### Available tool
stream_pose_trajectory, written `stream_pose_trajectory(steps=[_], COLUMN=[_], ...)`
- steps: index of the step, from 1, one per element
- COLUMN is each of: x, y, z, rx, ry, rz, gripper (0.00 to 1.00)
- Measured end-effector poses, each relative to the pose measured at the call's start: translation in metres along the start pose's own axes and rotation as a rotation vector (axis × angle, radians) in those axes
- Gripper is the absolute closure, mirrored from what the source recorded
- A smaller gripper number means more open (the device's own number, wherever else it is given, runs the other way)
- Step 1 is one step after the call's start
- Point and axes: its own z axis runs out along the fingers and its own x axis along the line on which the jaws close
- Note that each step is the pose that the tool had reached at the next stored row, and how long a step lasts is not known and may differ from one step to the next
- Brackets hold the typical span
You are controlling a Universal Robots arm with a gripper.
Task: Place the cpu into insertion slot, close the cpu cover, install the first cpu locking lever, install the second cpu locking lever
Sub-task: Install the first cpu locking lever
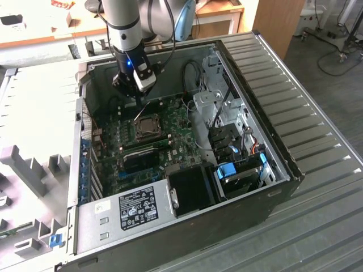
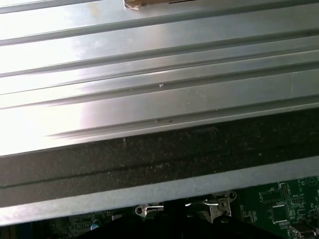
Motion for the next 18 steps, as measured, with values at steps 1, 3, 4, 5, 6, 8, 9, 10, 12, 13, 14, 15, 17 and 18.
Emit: stream_pose_trajectory(steps=[1, 3, 4, 5, 6, 8, 9, 10, 12, 13, 14, 15, 17, 18], x=[0.0, -0.0001, -0.0003, -0.0004, -0.0007, -0.0012, -0.0017, -0.0022, -0.0034, -0.004, -0.0046, -0.0049, -0.0055, -0.006], y=[0.0, 0.0001, 0.0001, 0.0001, 0.0001, 0.0004, 0.0005, 0.0007, 0.0011, 0.0013, 0.0015, 0.0016, 0.0019, 0.0021], z=[0.0, 0.0001, 0.0003, 0.0004, 0.0006, 0.0011, 0.0012, 0.0014, 0.0017, 0.0019, 0.002, 0.0021, 0.0025, 0.0027], rx=[-0.0012, -0.0012, -0.001, -0.0008, -0.0006, -0.0008, -0.0007, -0.0006, -0.0005, -0.0004, -0.0004, -0.0005, -0.0006, -0.0007], ry=[0.0002, 0.0001, -0.0005, -0.0011, -0.0014, -0.0019, -0.0019, -0.0019, -0.0019, -0.0019, -0.0019, -0.0019, -0.002, -0.002], rz=[0.0, 0.002, 0.008, 0.016, 0.02, 0.023, 0.024, 0.024, 0.025, 0.025, 0.025, 0.025, 0.025, 0.025], gripper=[0.9, 0.9, 0.9, 0.9, 0.9, 0.9, 0.9, 0.9, 0.9, 0.9, 0.9, 0.9, 0.9, 0.9])
